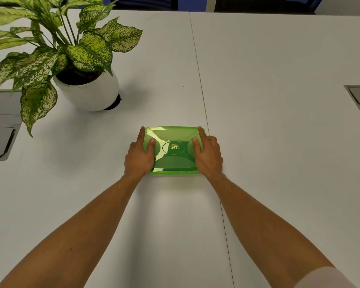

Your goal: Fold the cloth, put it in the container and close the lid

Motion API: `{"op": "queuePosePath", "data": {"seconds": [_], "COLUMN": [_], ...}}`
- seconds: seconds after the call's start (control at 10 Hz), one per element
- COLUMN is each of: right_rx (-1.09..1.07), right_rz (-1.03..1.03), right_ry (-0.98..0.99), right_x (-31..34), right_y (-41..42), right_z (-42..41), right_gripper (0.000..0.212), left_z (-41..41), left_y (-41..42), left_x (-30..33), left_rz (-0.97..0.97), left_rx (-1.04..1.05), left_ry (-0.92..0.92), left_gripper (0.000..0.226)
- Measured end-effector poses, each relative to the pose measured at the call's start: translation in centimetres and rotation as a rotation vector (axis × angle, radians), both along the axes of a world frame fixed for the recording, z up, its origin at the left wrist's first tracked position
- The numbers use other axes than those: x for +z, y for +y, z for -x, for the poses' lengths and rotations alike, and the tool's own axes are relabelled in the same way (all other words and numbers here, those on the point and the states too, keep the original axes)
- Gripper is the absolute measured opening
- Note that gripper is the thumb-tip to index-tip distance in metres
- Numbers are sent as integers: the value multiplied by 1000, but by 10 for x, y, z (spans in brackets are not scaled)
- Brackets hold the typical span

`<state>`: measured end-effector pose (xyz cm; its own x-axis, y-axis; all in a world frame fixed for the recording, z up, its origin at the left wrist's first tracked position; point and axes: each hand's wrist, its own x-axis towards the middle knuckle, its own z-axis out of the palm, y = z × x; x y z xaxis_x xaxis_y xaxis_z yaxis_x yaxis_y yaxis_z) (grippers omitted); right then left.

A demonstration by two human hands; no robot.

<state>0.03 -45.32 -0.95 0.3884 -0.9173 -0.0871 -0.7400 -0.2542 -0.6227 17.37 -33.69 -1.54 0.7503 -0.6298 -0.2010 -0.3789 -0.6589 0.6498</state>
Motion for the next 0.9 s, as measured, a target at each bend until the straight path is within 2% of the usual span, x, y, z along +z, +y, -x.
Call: {"op": "queuePosePath", "data": {"seconds": [0.2, 0.4, 0.5, 0.7, 0.8, 0.9], "right_rx": [14, -3, -11, -3, 74, 69], "right_rz": [-64, -79, -39, 233, 374, 411], "right_ry": [33, 24, 53, 190, 229, 234], "right_x": [1, 1, 1, 9, 17, 29], "right_y": [-2, -2, 0, 6, 6, 4], "right_z": [-1, -2, -2, -3, -1, 1], "right_gripper": [54, 55, 53, 47, 44, 46], "left_z": [0, 0, 2, 0, 0, 1], "left_y": [-1, -1, 0, 2, 6, 14], "left_x": [0, 4, 6, 18, 26, 32], "left_rz": [-41, -3, -71, -205, -219, -191], "left_rx": [-15, 18, -4, -59, -110, -65], "left_ry": [-18, -1, -21, -8, -65, -115], "left_gripper": [59, 60, 60, 61, 63, 69]}}
